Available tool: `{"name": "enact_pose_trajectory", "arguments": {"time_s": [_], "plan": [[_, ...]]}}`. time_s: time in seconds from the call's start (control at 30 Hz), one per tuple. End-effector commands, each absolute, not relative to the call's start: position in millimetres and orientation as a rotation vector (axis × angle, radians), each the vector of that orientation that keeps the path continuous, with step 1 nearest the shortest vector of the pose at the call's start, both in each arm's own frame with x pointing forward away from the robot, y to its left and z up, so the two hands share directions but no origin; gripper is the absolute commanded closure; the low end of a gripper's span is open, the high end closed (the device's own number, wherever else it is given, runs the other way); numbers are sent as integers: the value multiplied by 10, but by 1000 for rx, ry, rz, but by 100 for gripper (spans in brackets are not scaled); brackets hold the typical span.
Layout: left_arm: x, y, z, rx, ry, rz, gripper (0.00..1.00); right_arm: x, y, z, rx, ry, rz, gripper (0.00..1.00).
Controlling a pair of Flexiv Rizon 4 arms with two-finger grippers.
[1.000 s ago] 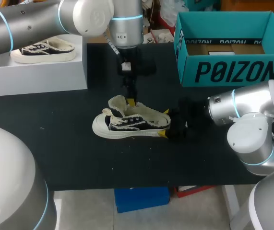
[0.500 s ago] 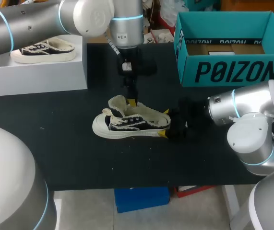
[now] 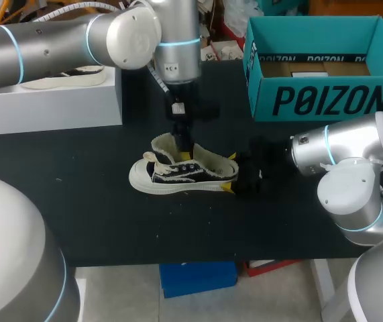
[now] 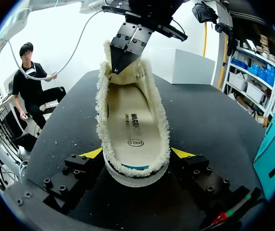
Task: Take the shoe out of the shoebox, open the shoe tongue, remove and reinsert the insole, then place the shoe into the shoebox
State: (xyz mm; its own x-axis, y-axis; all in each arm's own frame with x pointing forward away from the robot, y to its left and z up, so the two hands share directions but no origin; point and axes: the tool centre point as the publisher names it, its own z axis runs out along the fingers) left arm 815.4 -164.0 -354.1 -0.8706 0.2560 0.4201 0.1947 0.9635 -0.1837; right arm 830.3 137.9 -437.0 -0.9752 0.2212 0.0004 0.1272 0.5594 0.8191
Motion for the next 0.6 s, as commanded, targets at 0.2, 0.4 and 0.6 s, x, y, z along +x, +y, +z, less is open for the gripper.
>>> {"name": "enact_pose_trajectory", "arguments": {"time_s": [0.2, 0.4, 0.6], "plan": [[8075, -1663, -3802, -313, -2626, 176, 100, 8322, 1390, -4406, 304, 2685, 1392, 100], [8053, -1657, -3869, -300, -2618, 174, 100, 8322, 1390, -4406, 304, 2685, 1392, 100], [8004, -1675, -3929, -305, -2619, 183, 100, 8322, 1390, -4406, 304, 2685, 1392, 100]]}}
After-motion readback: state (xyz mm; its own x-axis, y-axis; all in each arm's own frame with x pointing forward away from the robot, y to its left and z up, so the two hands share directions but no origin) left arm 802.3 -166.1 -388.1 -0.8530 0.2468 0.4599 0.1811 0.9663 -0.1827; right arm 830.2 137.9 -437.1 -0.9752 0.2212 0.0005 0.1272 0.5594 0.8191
